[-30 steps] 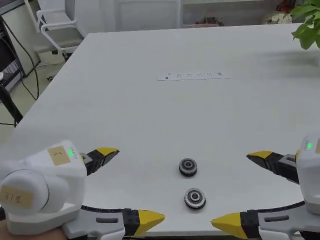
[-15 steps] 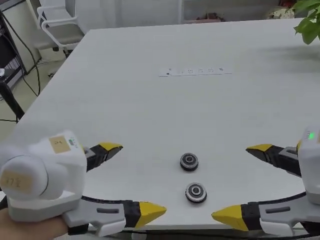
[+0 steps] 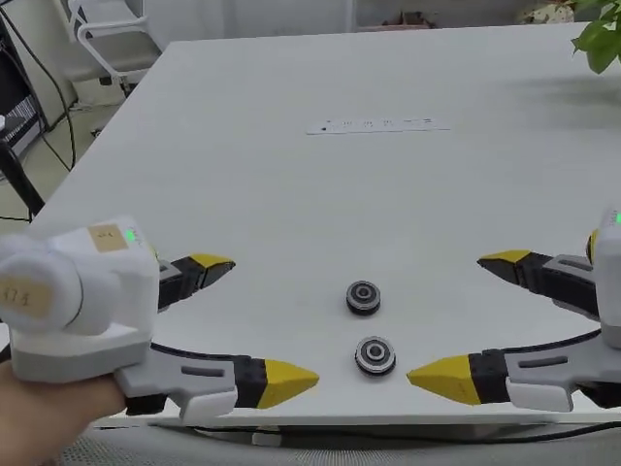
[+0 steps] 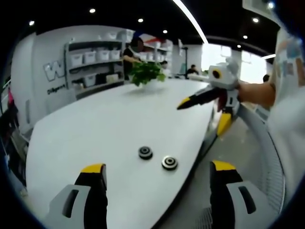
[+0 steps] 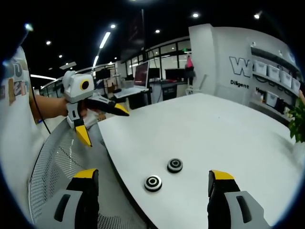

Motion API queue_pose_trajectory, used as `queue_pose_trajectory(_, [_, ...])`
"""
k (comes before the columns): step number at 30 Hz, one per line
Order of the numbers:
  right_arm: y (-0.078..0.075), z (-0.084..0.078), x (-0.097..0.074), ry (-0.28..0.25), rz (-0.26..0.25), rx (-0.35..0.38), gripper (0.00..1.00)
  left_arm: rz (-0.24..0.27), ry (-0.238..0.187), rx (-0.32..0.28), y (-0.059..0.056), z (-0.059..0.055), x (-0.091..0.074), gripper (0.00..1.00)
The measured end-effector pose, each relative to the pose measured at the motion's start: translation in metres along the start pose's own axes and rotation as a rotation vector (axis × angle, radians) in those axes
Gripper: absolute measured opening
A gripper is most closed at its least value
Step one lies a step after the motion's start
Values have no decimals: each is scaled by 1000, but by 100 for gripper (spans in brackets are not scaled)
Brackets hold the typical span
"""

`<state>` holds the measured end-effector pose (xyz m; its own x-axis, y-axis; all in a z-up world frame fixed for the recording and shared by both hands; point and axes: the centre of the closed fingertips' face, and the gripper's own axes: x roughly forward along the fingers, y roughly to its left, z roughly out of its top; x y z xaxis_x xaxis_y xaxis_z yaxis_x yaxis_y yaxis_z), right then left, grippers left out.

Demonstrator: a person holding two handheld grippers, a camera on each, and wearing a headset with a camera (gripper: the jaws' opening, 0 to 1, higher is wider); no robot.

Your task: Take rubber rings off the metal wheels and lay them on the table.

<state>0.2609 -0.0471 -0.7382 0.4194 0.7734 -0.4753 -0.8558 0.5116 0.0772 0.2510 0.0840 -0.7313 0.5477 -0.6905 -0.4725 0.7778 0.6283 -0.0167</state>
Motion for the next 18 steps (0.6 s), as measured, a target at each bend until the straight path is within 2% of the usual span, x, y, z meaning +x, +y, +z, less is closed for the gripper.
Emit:
queue_pose_trajectory(10, [-15, -6, 8, 6, 19, -44, 94, -14, 30, 34, 5, -1, 5, 89])
queue_pose_trajectory(14, [-20, -7, 12, 5, 28, -38, 94, -26, 42, 49, 6, -2, 9, 89])
queue_pose_trajectory(18, [-25, -6, 14, 7, 32, -71, 94, -34, 49, 61, 8, 0, 13, 88])
